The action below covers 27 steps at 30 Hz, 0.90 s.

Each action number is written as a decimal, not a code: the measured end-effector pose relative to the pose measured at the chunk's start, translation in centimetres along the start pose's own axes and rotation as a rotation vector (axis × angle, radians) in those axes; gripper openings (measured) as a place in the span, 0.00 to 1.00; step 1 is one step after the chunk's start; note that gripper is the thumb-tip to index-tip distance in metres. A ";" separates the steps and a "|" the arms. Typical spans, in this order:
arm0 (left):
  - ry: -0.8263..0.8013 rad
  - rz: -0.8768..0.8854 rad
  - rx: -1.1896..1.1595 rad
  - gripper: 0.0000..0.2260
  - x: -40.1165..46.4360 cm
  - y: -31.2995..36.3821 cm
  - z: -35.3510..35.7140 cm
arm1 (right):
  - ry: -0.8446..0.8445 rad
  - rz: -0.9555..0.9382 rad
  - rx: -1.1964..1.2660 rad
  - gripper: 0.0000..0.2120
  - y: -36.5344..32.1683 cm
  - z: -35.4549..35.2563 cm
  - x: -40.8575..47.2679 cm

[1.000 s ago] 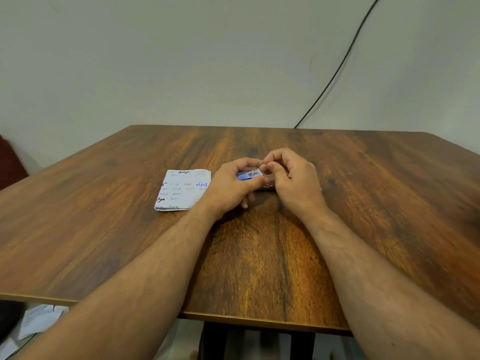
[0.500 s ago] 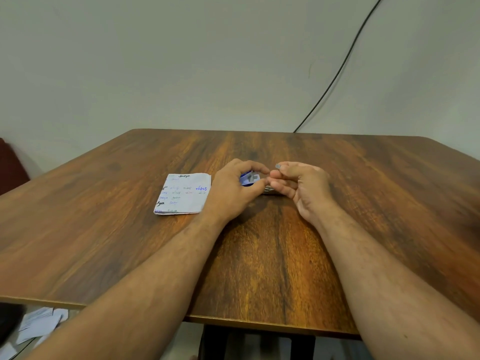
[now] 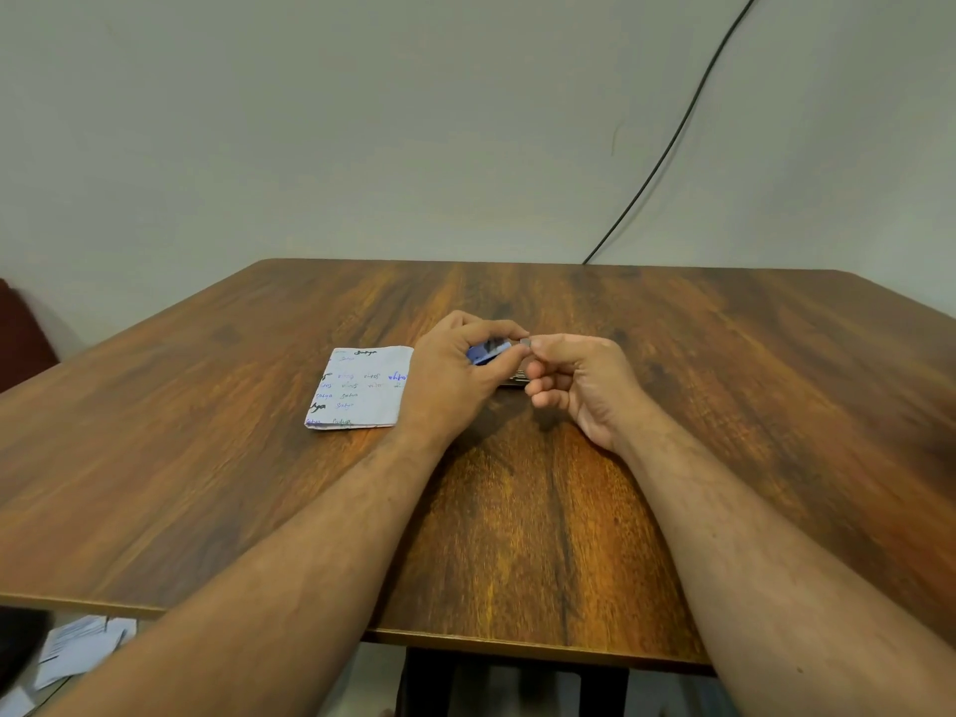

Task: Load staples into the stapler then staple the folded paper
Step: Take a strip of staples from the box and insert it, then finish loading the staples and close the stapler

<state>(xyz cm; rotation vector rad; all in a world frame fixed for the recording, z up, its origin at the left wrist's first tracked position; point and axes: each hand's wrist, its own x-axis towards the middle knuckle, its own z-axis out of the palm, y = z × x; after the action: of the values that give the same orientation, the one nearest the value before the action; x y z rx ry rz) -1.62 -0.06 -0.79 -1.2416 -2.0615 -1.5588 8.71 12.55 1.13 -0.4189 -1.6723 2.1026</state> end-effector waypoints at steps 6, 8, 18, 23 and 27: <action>-0.031 0.000 0.087 0.08 0.0 0.1 0.0 | 0.002 0.002 0.007 0.08 0.0 -0.2 0.1; -0.045 0.004 0.094 0.07 0.0 0.0 0.0 | 0.000 0.023 0.003 0.08 0.0 -0.4 0.1; 0.010 -0.240 0.091 0.15 1.2 -1.2 0.9 | 0.262 -0.173 0.056 0.03 0.0 -0.2 0.5; -0.019 -0.342 0.165 0.18 1.4 -1.4 1.2 | 0.341 -0.204 -0.009 0.05 0.1 -0.4 0.6; -0.085 -0.344 0.184 0.19 1.6 -2.0 1.2 | 0.362 -0.224 -0.010 0.04 0.0 -0.3 0.5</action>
<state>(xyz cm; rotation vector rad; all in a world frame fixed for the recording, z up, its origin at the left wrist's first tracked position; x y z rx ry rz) -3.79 1.67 -1.54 -0.9402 -2.5155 -1.4240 8.42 13.10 1.05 -0.5507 -1.4459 1.7371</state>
